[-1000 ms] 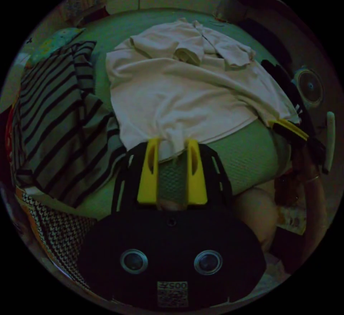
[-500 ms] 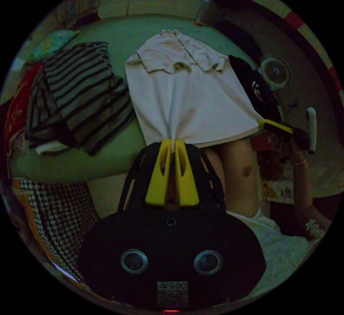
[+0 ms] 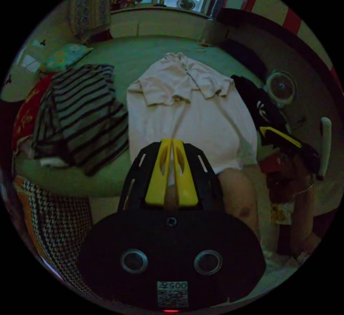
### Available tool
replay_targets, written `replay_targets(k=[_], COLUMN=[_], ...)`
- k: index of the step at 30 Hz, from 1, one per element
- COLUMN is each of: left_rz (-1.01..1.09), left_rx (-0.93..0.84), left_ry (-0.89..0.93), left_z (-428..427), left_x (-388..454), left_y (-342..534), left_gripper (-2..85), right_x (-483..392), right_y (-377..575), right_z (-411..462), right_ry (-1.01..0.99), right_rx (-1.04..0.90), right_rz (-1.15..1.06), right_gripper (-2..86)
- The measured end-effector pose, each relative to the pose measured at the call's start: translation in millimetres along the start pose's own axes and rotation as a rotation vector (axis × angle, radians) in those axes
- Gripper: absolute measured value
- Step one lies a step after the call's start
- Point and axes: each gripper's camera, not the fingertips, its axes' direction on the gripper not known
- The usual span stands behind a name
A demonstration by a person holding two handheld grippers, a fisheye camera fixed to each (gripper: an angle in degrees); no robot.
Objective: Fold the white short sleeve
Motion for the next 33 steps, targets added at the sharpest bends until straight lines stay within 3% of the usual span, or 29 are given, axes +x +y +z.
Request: replay_targets(k=[8, 11, 21, 24, 27, 29, 33], left_rz=[-0.004, -0.019, -0.075, -0.076, -0.097, -0.124, -0.184], left_rx=[-0.07, -0.001, -0.065, 0.103, 0.266, 0.248, 0.172], left_ry=[-0.028, -0.009, 0.171, 0.153, -0.02, -0.106, -0.031], left_z=[107.3, 135.3, 174.5, 162.4, 154.9, 164.3, 190.6], left_x=[16.5, 14.3, 1.9, 2.4, 1.5, -1.8, -10.1], left_y=[-61.0, -51.5, -80.3, -86.3, -89.7, -98.6, -120.6], left_gripper=[-0.5, -0.4, -0.3, -0.4, -0.6, -0.6, -0.6], right_x=[-9.8, -10.2, -13.7, -12.8, -18.6, -21.9, -27.5], right_y=[-37.6, -38.0, -71.5, -93.5, -127.2, -154.0, -181.4], right_z=[111.1, 122.4, 145.6, 127.3, 128.5, 152.0, 188.6], right_ry=[0.033, 0.025, -0.015, -0.141, -0.071, -0.075, -0.033], right_rx=[-0.167, -0.102, -0.089, 0.076, 0.134, 0.067, -0.015], right_rz=[0.009, 0.013, -0.102, -0.136, -0.174, -0.202, -0.234], right_gripper=[-1.4, -1.5, -1.5, -1.4, -1.4, -0.3, 2.1])
